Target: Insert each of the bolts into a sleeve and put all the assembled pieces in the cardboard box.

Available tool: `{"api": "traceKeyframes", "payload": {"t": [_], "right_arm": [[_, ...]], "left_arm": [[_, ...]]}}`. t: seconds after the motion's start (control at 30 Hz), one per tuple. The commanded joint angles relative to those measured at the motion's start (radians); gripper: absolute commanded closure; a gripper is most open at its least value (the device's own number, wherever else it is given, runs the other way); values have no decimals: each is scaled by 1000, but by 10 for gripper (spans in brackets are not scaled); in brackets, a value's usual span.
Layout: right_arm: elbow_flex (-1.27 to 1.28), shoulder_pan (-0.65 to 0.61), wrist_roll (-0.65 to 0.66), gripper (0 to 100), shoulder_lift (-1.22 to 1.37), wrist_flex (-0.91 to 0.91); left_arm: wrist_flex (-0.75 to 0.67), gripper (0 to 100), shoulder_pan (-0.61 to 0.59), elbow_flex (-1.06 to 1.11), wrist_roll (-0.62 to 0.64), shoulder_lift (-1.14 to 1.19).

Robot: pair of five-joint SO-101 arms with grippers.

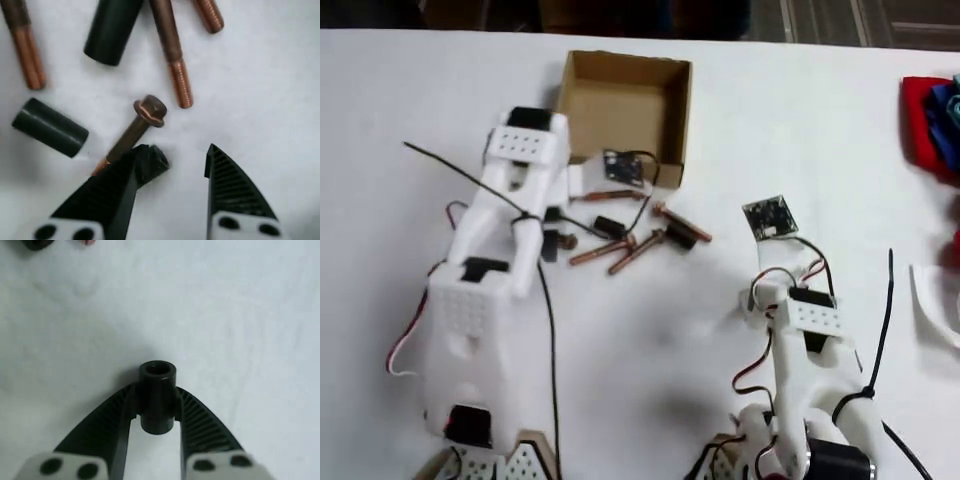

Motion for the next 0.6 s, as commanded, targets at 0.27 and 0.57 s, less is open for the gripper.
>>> {"api": "traceKeyframes", "payload": {"t": [0.27, 0.57], "right_arm": [[2, 8, -6, 976, -25, -8], [2, 8, -6, 976, -25, -10]], "left_arm": [[2, 797, 32, -412, -23, 311], [2, 920, 31, -501, -18, 394]]}}
